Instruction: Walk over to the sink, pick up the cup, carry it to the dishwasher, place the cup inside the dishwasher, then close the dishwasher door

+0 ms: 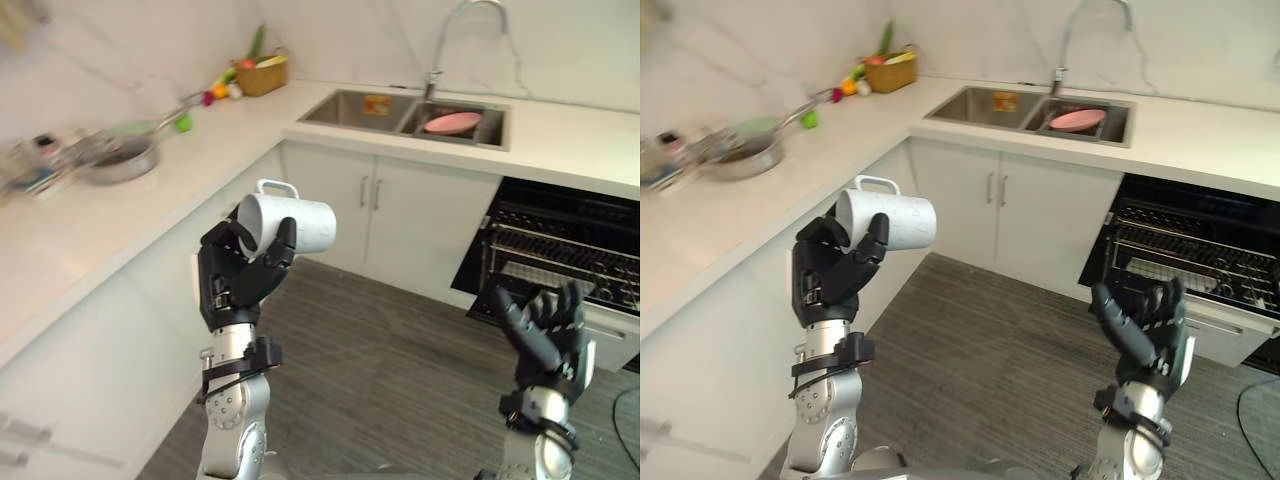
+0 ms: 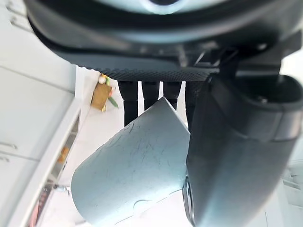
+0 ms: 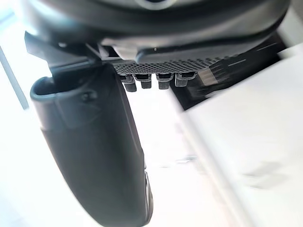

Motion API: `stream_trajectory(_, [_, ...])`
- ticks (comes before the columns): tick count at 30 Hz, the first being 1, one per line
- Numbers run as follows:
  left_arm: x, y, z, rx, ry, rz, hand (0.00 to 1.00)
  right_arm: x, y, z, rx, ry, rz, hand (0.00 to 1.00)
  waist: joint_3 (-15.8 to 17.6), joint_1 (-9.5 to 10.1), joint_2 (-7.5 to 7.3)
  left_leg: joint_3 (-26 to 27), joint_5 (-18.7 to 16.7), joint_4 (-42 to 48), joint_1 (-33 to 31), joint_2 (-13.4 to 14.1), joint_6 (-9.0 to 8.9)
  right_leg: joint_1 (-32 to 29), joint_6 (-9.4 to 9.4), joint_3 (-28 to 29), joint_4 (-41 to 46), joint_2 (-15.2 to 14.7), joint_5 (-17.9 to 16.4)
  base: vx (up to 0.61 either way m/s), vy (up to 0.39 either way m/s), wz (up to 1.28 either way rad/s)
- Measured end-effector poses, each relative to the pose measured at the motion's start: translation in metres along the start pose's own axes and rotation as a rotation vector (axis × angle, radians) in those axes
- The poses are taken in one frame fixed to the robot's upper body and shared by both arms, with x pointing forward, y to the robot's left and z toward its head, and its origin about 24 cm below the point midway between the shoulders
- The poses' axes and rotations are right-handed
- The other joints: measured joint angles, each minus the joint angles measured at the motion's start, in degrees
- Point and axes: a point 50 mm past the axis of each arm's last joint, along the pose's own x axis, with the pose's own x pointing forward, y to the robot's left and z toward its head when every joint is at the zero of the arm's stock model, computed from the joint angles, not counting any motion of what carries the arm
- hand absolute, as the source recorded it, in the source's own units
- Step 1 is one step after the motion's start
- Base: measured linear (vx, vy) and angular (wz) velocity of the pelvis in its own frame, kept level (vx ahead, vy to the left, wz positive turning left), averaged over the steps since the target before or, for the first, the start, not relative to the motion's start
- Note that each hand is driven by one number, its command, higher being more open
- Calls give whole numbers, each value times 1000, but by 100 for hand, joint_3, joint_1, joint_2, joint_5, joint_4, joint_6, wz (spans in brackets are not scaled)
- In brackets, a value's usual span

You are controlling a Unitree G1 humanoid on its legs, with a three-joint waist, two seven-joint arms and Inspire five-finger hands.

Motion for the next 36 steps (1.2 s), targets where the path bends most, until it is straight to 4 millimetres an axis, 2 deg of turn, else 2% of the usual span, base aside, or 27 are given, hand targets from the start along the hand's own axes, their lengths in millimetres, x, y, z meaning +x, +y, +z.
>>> stream_trajectory(1, [-1,-1,0,-9,-4,8,0,7,13,10,6,-62,37,100,-15,13,-6,-364,153,-685,-231,-231,-95,102,75,405,107,-18,-165,561,248,-173])
stream_trajectory(2, [-3,-2,-1,-10,2,10,0,8,19,13,10,-80,50,100,-24,18,-21,-515,309,-797,-312,-329,-139,172,134,582,176,-45,-261,737,374,-171])
stream_trajectory(3, [-8,-4,-3,-4,22,3,0,6,28,16,15,-96,66,100,-100,25,-56,-720,653,-995,-355,-486,-164,305,364,850,328,-144,-465,676,376,-156])
stream_trajectory(4, [-13,-9,-6,6,39,-29,0,0,33,17,8,-98,59,100,-232,24,-68,-733,1077,-1210,-293,-617,35,388,574,982,546,-226,-613,697,387,-153])
stream_trajectory(5, [-15,-14,-7,5,51,-67,0,-5,33,14,13,-88,27,100,-355,17,-210,-614,1153,-1235,-169,-732,258,391,658,1018,822,-366,-752,565,303,-87])
stream_trajectory(6, [-15,-17,-8,3,57,-99,0,-9,32,11,23,-74,-5,100,-415,-48,-372,-517,1114,-1241,-52,-851,325,360,737,988,1103,-522,-837,587,258,-55])
stream_trajectory(7, [-14,-26,-9,-20,60,-154,0,-12,31,7,30,-53,-45,100,-380,-91,-552,-369,863,-1116,214,-899,510,171,972,874,1871,-599,-717,806,344,-51])
stream_trajectory(8, [-13,-34,-9,-44,64,-203,0,-17,30,3,30,-29,-67,100,-332,-55,-667,-262,640,-1139,592,-926,493,-220,1425,345,2969,-693,-206,658,269,-64])
stream_trajectory(9, [-12,-38,-9,-51,61,-221,0,-18,29,2,28,-22,-69,100,-333,-45,-681,-252,540,-1367,883,-941,414,-561,1549,5,3698,-839,248,582,247,-72])
stream_trajectory(10, [-6,-44,-8,-64,38,-247,0,-18,33,1,21,-21,-51,100,-312,-83,-721,-108,398,-1788,1438,-997,310,-1200,1241,-599,4963,-1266,155,408,130,-68])
stream_trajectory(11, [0,-51,-9,-62,20,-266,0,-18,36,-1,-1,-14,-33,100,-279,-171,-625,4,348,-2028,1899,-960,321,-1636,815,-1095,5363,-1625,-105,566,166,-54])
stream_trajectory(12, [3,-54,-8,-54,8,-276,0,-19,38,-2,-11,-11,-25,100,-254,-235,-549,18,327,-2101,2079,-874,326,-1795,702,-1319,5309,-1720,-185,429,100,-35])
stream_trajectory(14, [15,-65,-1,-45,-58,-317,0,-21,47,-5,-54,-4,-9,100,-211,-415,-485,150,270,-2186,2489,-599,248,-2449,691,-1611,4069,-1834,-261,467,20,-20])
stream_trajectory(15, [19,-68,1,-45,-79,-334,0,-20,49,-4,-76,-15,-9,100,-237,-451,-528,173,166,-2181,2610,-540,103,-2524,735,-1730,3176,-1876,-139,573,-63,-24])
stream_trajectory(16, [21,-67,4,-38,-97,-338,0,-20,52,-2,-87,-26,-6,100,-317,-476,-658,226,-39,-2150,2767,-586,-92,-2463,636,-1989,2015,-1934,630,573,-109,-62])
stream_trajectory(17, [23,-60,4,-21,-108,-328,0,-16,56,-2,-113,-39,22,100,-321,-448,-598,300,-384,-2032,2993,-478,-210,-2342,254,-2294,1543,-1884,819,569,-85,-73])
stream_trajectory(19, [24,-54,-6,25,-47,-329,0,-11,56,-3,-125,-33,15,100,-301,-438,-412,275,-478,-1946,2936,-364,-216,-2249,226,-2263,1387,-1609,824,372,-42,-62])
stream_trajectory(22, [21,-50,-12,50,1,-327,0,-7,55,-1,-102,-48,0,100,-157,-414,-339,537,-402,-2337,3180,-376,-148,-2220,202,-2265,1381,-1321,758,167,-11,-66])
stream_trajectory(24, [19,-48,-14,57,13,-325,0,-5,59,2,-87,-69,10,100,-99,-414,-296,732,-414,-2314,3369,-343,-149,-2139,244,-2378,1364,-1299,379,96,-19,-54])
stream_trajectory(26, [14,-47,-17,61,43,-324,0,-4,60,2,-77,-65,17,100,-97,-340,-295,866,-371,-1209,3102,-97,-27,-1866,263,-2488,1080,-1269,368,42,-23,-49])
stream_trajectory(27, [11,-44,-19,63,58,-315,0,-3,62,2,-63,-64,31,100,-103,-298,-261,824,-215,-410,2799,137,244,-1645,269,-2510,773,-1169,371,122,-29,-55])
stream_trajectory(28, [7,-40,-20,68,73,-297,0,2,68,6,-45,-86,74,100,-133,-225,-101,558,353,1056,2087,623,431,-1310,342,-2644,458,-1040,248,178,18,-59])
stream_trajectory(29, [7,-39,-19,69,71,-291,0,5,72,10,-39,-108,98,100,-115,-186,-124,454,444,1492,1875,679,309,-1287,291,-2617,399,-1044,372,190,44,-67])
stream_trajectory(30, [5,-36,-19,72,77,-278,0,8,76,13,-36,-126,130,100,-123,-115,-110,278,249,1612,1739,660,135,-1243,157,-2495,339,-995,582,167,89,-79])
stream_trajectory(32, [-6,-24,-25,94,135,-232,0,15,84,18,-46,-150,206,100,-158,11,-64,-511,-595,378,1383,49,61,-1113,177,-2008,113,-907,605,184,77,-101])
stream_trajectory(34, [-13,-17,-27,121,156,-202,0,16,87,16,-44,-144,234,100,-169,127,-52,-1133,-676,-652,1225,-445,2,-1064,259,-1629,-63,-913,677,166,110,-109])
stream_trajectory(36, [-15,-15,-27,145,159,-189,0,16,86,10,-55,-116,246,100,-215,137,18,-1426,-340,-1387,1108,-633,-12,-1028,402,-1352,-153,-867,757,160,151,-98])
